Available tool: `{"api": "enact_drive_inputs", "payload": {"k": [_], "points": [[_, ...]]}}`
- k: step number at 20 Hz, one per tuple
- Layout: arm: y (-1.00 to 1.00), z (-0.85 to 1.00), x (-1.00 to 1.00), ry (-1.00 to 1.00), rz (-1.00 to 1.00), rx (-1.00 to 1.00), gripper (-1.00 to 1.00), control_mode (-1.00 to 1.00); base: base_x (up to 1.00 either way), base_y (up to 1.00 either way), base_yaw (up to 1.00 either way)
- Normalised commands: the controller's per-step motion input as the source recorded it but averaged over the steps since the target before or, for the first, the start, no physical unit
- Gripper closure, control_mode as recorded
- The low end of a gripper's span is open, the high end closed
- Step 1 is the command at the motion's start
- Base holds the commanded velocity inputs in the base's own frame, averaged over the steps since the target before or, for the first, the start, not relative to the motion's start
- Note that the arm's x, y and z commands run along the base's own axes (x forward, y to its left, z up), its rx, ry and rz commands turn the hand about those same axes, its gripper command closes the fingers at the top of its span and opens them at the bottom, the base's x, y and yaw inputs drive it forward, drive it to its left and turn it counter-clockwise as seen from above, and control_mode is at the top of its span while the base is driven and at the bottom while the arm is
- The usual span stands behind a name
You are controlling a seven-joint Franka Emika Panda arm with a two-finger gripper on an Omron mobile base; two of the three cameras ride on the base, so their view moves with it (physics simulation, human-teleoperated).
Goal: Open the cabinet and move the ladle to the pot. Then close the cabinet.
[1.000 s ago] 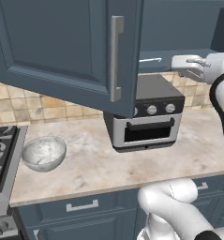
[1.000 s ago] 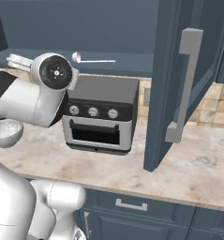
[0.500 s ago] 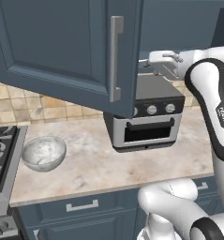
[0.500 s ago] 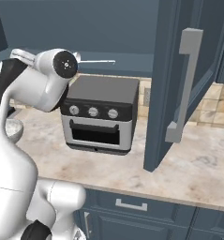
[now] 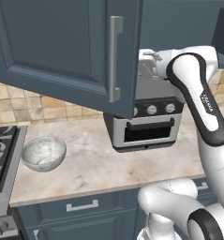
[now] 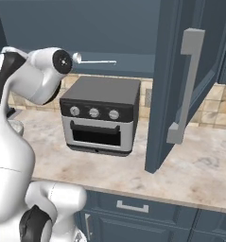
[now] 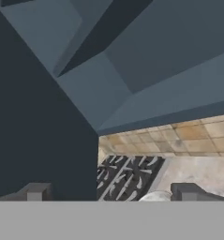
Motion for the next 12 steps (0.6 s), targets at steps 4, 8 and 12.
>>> {"api": "enact_drive_inputs", "payload": {"k": [4,8,12], "points": [[0.45,0.0,0.0,0.0,0.13,0.03,-1.0,-1.0,0.0,0.0,0.0],[0.5,0.0,-0.08,0.0,0.13,0.01,-1.0,-1.0,0.0,0.0,0.0],[0.58,0.0,-0.18,0.0,0.13,0.0,-1.0,-1.0,0.0,0.0,0.0]]}}
